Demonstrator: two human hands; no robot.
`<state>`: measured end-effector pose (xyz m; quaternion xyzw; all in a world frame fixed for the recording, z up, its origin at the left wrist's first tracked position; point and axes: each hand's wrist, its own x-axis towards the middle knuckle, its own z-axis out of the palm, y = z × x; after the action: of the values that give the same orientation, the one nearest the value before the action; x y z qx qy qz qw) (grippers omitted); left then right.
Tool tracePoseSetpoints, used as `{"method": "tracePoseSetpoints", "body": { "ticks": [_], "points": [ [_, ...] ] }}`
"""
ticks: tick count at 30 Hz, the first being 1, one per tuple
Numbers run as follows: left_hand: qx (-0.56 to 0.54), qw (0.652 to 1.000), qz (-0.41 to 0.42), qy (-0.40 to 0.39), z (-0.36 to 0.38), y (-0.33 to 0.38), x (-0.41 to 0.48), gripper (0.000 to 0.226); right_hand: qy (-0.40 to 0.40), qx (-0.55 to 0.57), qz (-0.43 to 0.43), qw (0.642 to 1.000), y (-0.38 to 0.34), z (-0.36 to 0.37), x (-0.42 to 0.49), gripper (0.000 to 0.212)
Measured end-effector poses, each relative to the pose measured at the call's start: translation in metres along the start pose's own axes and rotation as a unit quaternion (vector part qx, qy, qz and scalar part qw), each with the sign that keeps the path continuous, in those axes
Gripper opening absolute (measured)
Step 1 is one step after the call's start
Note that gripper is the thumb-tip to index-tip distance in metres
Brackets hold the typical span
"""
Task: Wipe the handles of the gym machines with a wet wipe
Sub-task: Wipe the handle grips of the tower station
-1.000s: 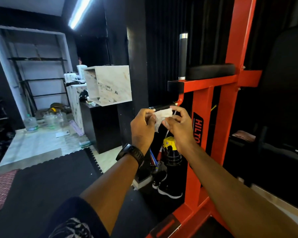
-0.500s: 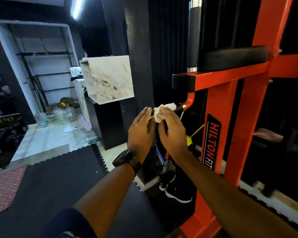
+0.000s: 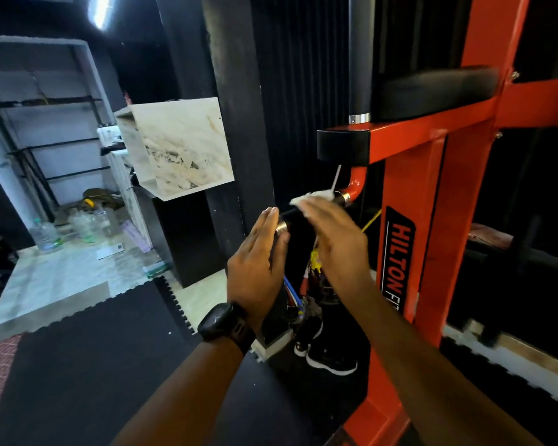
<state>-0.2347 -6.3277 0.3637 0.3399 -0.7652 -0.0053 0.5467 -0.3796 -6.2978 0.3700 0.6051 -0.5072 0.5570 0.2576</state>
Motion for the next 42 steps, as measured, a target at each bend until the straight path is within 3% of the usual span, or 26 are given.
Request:
{"method": "tracePoseSetpoints", "body": {
  "ticks": [2, 7, 10, 11, 14, 15, 18, 23, 28, 30, 34, 39, 42],
  "points": [
    [0.009, 1.000, 0.018, 0.012, 0.000, -0.003, 0.002, 0.047, 0.048, 0.011, 0.058, 0.997, 0.005, 0.001, 0.003, 0.030],
    [-0.011, 0.998, 0.055, 0.041, 0.006, -0.011, 0.001, 0.043, -0.010, 0.013, -0.042, 0.999, 0.000, -0.001, -0.002, 0.040],
    [-0.014, 0.997, 0.055, 0.052, 0.008, -0.010, 0.002, 0.041, 0.076, 0.019, 0.109, 0.991, 0.013, -0.001, 0.004, 0.034],
    [-0.012, 0.996, 0.064, 0.053, 0.009, -0.012, 0.002, 0.041, 0.080, 0.006, 0.107, 0.991, 0.006, 0.004, 0.001, 0.034],
    [-0.021, 0.995, 0.085, 0.053, 0.011, -0.015, 0.003, 0.040, 0.035, -0.015, -0.009, 0.999, -0.008, 0.009, -0.012, 0.034],
    [-0.025, 0.995, 0.083, 0.055, 0.011, -0.015, 0.004, 0.040, 0.051, -0.012, 0.008, 0.999, -0.003, 0.007, -0.007, 0.031],
    [-0.040, 0.994, 0.084, 0.064, 0.011, -0.014, 0.003, 0.039, 0.145, 0.060, 0.214, 0.964, -0.003, 0.006, 0.004, 0.025],
    [-0.042, 0.991, 0.105, 0.072, 0.011, -0.017, 0.005, 0.039, 0.156, 0.112, 0.243, 0.951, -0.036, 0.018, -0.008, 0.025],
    [-0.048, 0.991, 0.105, 0.072, 0.012, -0.018, 0.007, 0.038, 0.186, 0.194, 0.413, 0.870, -0.054, 0.031, -0.009, 0.032],
    [-0.053, 0.991, 0.101, 0.067, 0.012, -0.017, 0.006, 0.038, 0.205, 0.263, 0.435, 0.836, -0.073, 0.036, -0.012, 0.031],
    [-0.051, 0.992, 0.101, 0.062, 0.011, -0.016, 0.006, 0.038, 0.294, 0.393, 0.507, 0.709, -0.068, 0.032, 0.007, 0.013],
    [-0.060, 0.991, 0.101, 0.061, 0.012, -0.018, 0.006, 0.038, 0.240, 0.537, 0.542, 0.600, -0.087, 0.028, -0.001, 0.023],
    [-0.052, 0.992, 0.102, 0.055, 0.011, -0.017, 0.006, 0.039, 0.262, 0.559, 0.554, 0.558, -0.083, 0.021, 0.005, 0.010]
  ]
}}
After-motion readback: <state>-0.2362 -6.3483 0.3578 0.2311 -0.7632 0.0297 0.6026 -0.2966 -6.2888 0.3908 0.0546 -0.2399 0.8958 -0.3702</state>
